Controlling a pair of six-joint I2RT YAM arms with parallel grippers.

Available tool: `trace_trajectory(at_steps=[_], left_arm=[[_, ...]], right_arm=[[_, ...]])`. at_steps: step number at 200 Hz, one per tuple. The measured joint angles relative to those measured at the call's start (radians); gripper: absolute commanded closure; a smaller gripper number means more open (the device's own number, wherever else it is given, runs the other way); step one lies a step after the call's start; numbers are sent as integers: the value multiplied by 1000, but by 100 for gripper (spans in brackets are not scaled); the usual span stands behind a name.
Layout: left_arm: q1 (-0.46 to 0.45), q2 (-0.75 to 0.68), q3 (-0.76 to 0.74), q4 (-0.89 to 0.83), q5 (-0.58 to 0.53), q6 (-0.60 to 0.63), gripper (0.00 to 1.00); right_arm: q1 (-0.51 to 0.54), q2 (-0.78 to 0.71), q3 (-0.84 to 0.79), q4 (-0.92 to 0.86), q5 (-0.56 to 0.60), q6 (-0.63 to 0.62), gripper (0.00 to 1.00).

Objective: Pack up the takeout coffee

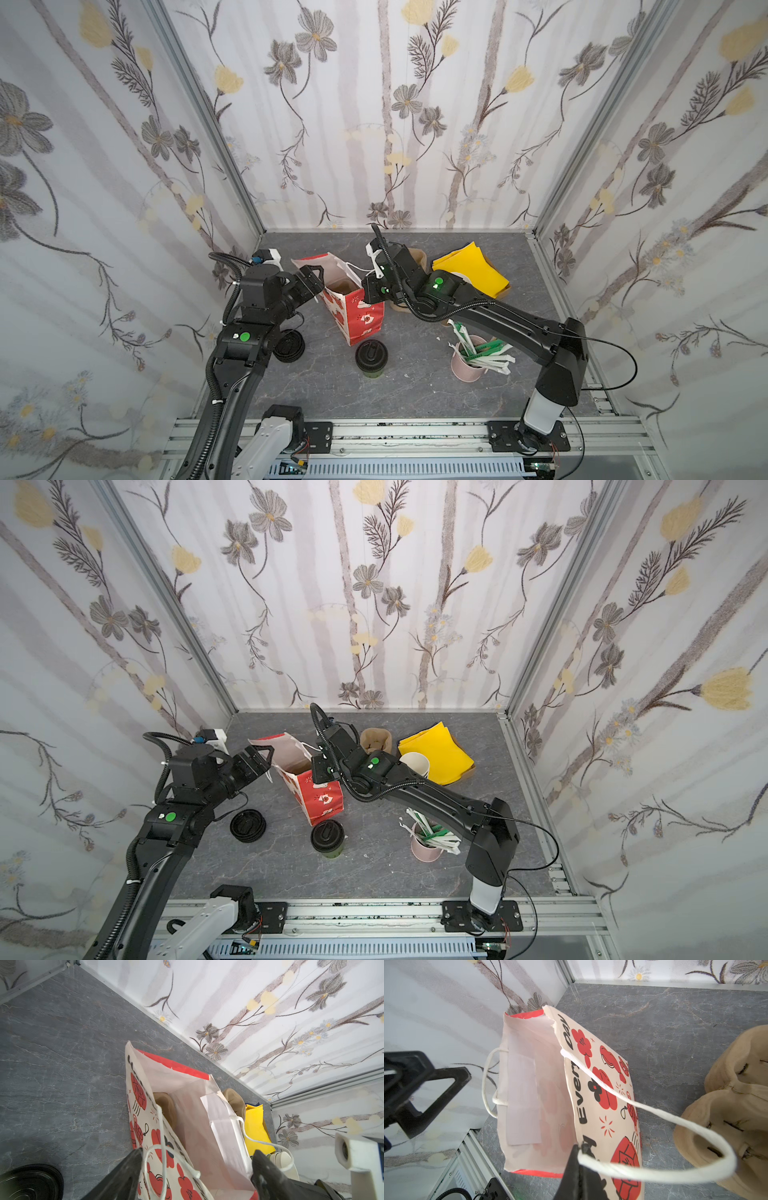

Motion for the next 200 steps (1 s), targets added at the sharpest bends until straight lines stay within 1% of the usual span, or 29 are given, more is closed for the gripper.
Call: trace_trajectory(at_steps=[31,41,53,81,100,122,143,162,179,200], left_arm=[[15,25,44,-20,-45,-5,16],[21,35,53,-29,-55,-14,16],[30,53,61,-45,-60,-31,17],[49,90,71,-79,-56,-62,16],[61,110,81,-95,-44,-86,16],[66,120,89,-98,-19,-114,17],[71,115,93,-99,0,-135,18],[77,135,113,-102,25,-135,19],[79,180,141,-103,58,-138,20],[80,217,170,-103,69,-138,19]], right_arm=[[-16,-5,52,-65,5,-24,47],[-13,-17,71,-90,15,-30,42],[-1,-45,84,-115,31,-45,39],[43,-123,81,-161,61,-50,35],[94,-176,27,-195,95,-46,33],[187,-219,-47,-253,121,-12,32],[307,-208,-47,-330,187,24,33],[387,-180,-40,-397,230,97,33],[417,-154,-39,-462,290,198,31],[454,-111,-11,-541,362,338,30]])
